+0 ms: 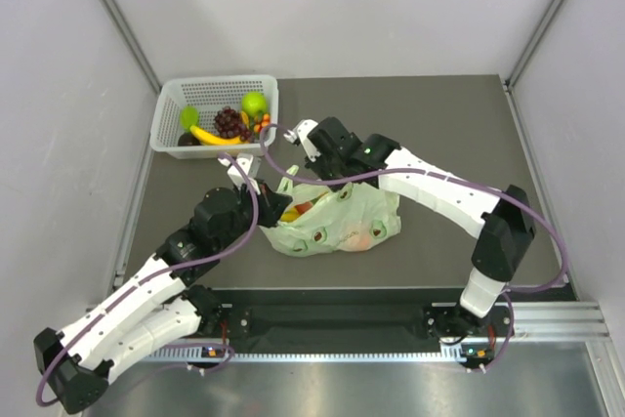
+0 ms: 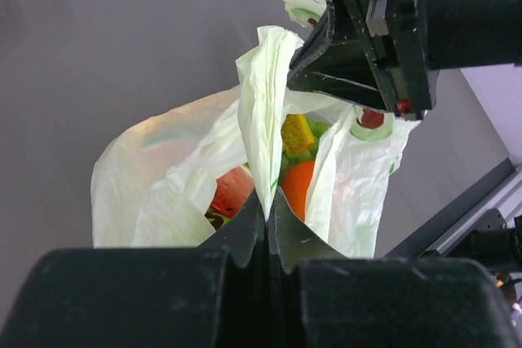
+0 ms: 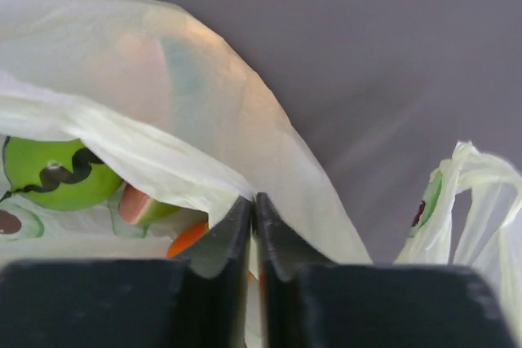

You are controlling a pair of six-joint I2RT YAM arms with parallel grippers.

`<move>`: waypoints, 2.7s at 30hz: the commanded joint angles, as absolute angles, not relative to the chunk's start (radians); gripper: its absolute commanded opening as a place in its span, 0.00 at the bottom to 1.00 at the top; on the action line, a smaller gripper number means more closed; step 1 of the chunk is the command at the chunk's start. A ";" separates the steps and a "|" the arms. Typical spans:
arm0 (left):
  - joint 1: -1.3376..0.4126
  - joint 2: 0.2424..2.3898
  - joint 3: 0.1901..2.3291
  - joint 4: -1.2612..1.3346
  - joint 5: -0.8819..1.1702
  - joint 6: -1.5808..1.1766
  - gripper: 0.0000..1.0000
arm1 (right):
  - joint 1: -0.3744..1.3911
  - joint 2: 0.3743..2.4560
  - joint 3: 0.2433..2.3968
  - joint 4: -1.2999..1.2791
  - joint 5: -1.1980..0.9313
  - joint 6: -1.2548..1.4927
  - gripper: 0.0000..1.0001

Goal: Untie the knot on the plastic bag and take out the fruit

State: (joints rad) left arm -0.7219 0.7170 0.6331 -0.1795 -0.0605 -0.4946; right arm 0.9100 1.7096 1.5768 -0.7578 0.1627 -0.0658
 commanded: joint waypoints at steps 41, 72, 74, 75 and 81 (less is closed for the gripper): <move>-0.726 0.812 0.305 0.333 -0.223 -0.626 0.00 | 0.896 1.373 1.580 -0.560 0.201 -0.114 0.00; -0.744 0.379 0.491 -0.210 -0.275 -0.563 0.79 | 1.267 1.371 1.283 -0.595 0.865 0.439 0.70; -0.742 0.432 0.561 -0.224 -0.272 -0.537 0.81 | 1.267 1.382 1.260 -0.588 0.873 0.480 0.65; -0.744 0.451 0.586 -0.232 -0.268 -0.510 0.83 | 1.263 1.390 1.235 -0.584 0.873 0.491 0.63; -0.744 0.644 0.756 -0.276 -0.221 -0.390 0.93 | 1.249 1.324 1.105 -0.572 0.879 0.580 0.21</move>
State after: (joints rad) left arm -0.7403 0.5678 0.6891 -0.2481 -0.2512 -0.4892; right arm 1.2526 1.3865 1.1511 -0.5903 0.8345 0.4923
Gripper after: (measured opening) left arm 0.922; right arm 0.241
